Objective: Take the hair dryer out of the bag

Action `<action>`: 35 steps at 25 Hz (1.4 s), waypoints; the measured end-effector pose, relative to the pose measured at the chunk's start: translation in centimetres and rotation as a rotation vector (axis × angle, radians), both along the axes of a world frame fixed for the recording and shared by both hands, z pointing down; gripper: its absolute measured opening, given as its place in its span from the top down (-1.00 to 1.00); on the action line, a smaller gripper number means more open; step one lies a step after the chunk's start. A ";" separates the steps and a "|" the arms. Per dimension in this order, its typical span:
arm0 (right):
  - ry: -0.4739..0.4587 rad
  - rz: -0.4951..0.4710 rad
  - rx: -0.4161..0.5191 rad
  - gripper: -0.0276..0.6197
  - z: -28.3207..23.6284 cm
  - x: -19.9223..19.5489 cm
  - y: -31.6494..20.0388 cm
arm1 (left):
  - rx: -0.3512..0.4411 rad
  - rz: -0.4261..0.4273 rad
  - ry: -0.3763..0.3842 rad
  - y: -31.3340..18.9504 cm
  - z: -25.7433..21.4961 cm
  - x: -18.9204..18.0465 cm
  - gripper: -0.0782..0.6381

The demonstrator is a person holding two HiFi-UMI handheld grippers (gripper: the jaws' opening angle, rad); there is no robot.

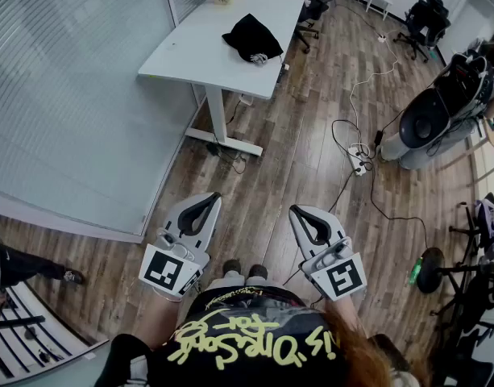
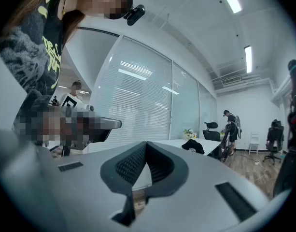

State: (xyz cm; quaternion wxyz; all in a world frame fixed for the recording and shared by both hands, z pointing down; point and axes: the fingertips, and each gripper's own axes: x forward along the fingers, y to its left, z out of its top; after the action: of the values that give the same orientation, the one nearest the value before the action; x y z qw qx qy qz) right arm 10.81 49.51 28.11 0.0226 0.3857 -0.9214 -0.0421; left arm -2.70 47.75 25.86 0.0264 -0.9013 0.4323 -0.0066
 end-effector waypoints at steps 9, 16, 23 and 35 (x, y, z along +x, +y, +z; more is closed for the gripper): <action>-0.002 0.000 0.012 0.91 -0.3 -1.3 -1.0 | 0.007 0.000 0.007 -1.0 0.0 -1.2 0.81; -0.025 0.023 0.032 0.91 -1.1 -1.4 -1.4 | -0.001 0.000 0.027 -1.7 -0.1 -1.7 0.81; -0.089 0.077 0.023 0.41 -1.6 -0.3 -2.1 | -0.018 -0.016 0.043 -2.3 0.1 -1.7 0.44; -0.116 0.154 0.056 -0.13 -2.0 0.4 -3.9 | -0.006 -0.069 0.057 -3.9 -0.1 -3.2 -0.34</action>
State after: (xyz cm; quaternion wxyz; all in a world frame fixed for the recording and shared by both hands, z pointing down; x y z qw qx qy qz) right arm 11.24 45.58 26.15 -0.0383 0.4578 -0.8872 -0.0434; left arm -5.92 43.88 25.72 0.0113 -0.8857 0.4639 0.0167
